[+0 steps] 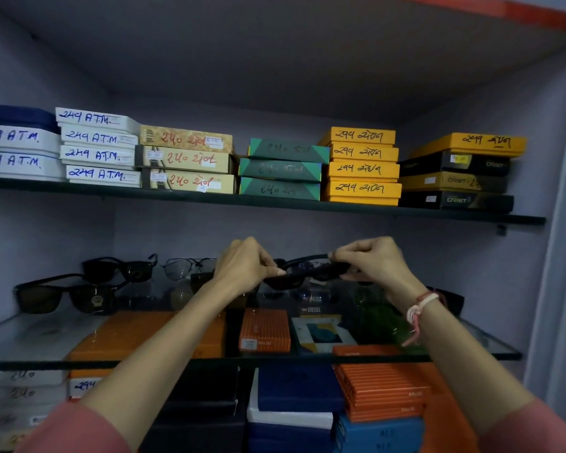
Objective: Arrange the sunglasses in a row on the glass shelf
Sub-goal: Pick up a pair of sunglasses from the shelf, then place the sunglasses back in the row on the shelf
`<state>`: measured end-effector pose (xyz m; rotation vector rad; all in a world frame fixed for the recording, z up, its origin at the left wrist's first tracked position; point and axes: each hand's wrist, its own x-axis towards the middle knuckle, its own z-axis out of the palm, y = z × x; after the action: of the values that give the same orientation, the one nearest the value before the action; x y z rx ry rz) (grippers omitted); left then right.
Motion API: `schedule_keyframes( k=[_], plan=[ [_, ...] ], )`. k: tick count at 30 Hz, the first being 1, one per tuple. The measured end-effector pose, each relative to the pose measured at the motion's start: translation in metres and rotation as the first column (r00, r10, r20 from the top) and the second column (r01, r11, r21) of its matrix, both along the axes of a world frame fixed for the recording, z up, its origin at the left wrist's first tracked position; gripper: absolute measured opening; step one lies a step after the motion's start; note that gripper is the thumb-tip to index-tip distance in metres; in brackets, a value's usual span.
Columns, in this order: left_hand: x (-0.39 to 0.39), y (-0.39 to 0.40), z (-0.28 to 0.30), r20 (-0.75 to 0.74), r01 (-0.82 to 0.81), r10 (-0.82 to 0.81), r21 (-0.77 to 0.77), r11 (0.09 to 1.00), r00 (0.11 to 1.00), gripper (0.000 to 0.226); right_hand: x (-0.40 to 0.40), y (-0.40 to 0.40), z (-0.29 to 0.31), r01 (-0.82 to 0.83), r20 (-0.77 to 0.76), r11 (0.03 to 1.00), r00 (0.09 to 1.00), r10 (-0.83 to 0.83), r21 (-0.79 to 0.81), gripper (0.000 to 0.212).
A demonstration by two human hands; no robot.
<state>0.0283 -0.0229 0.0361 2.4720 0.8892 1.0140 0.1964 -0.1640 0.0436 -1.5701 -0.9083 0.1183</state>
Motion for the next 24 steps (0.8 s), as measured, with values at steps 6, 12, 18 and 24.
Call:
schedule_keyframes(
  k=[6, 12, 18, 24],
  plan=[
    [0.014, -0.009, 0.003, -0.064, -0.014, 0.019, 0.08, 0.997, 0.998, 0.03, 0.025, -0.021, 0.016, 0.065, 0.27, 0.959, 0.963, 0.012, -0.275, 0.017],
    [0.032, -0.015, 0.01, -0.075, -0.07, 0.078, 0.105, 0.992, 0.994, 0.027, 0.035, -0.022, 0.013, 0.308, 0.537, 0.928, 0.829, -0.153, -0.21, 0.014],
    [0.055, -0.009, 0.014, -0.055, -0.209, 0.208, -0.006, 0.978, 0.977, 0.036, 0.052, -0.015, 0.011, 0.415, 0.502, 0.874, 0.828, -0.248, -0.252, 0.031],
    [0.079, -0.006, 0.005, -0.154, -0.207, 0.187, -0.122, 0.971, 0.97, 0.044, 0.076, -0.009, 0.002, 0.362, 0.471, 0.848, 0.868, -0.156, -0.387, 0.034]
  ],
)
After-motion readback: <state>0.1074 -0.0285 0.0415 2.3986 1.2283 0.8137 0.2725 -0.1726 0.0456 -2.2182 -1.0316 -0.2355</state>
